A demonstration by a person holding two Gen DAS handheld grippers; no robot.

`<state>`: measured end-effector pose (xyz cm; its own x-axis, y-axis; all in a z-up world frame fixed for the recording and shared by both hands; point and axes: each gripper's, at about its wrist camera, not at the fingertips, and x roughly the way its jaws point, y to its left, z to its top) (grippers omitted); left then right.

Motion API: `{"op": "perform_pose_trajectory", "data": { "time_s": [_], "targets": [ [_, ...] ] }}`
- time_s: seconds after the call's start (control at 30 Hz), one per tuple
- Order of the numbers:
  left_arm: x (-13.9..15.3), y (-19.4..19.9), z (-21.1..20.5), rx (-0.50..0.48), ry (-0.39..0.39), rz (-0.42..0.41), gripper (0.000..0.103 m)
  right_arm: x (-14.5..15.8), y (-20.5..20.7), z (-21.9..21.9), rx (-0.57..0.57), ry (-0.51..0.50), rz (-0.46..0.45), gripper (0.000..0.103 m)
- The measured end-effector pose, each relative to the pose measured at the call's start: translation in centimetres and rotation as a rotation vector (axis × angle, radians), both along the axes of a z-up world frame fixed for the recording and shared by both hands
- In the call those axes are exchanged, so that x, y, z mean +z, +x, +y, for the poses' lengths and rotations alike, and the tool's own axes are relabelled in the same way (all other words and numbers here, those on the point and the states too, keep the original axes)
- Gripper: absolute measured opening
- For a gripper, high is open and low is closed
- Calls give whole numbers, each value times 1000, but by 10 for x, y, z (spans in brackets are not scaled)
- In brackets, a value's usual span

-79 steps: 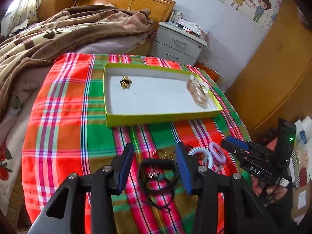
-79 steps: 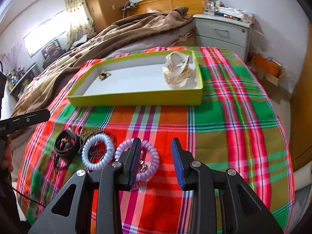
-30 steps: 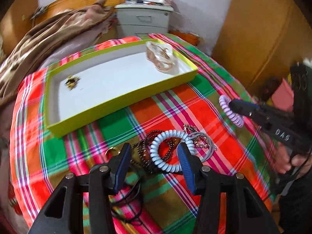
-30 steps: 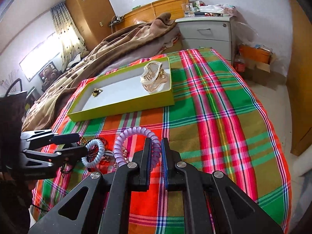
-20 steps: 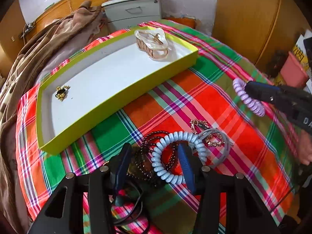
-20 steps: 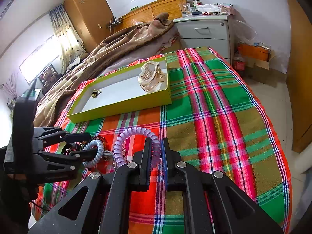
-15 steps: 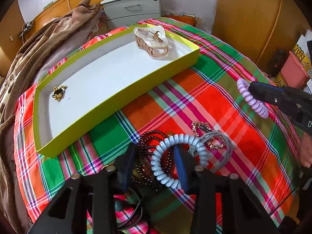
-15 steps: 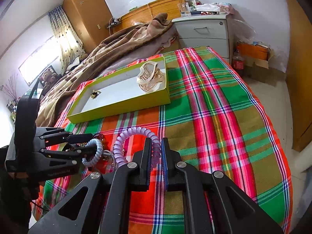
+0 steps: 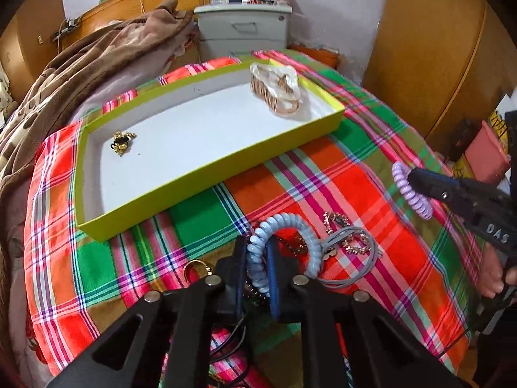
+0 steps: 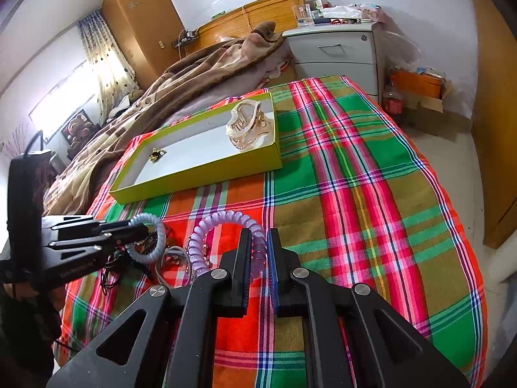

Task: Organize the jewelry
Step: 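Grasp the light blue coil hair tie with the left tool and lift it, then carry both hair ties into the box and open both tools to release them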

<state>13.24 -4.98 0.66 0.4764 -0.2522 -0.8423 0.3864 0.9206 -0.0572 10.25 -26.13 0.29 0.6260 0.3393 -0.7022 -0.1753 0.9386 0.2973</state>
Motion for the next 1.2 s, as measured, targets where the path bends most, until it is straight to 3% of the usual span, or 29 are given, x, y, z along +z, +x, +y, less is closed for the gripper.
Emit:
{"op": "perform_pose_trajectory", "data": {
  "time_s": [0.63,1.2],
  "targets": [
    [21,-5,20,55,-100,-39,10,15,2,12,-3,-21,-27,10],
    [45,10,66,139,-163,-96,10,41,29,47,42,-60,-83,10]
  ]
}}
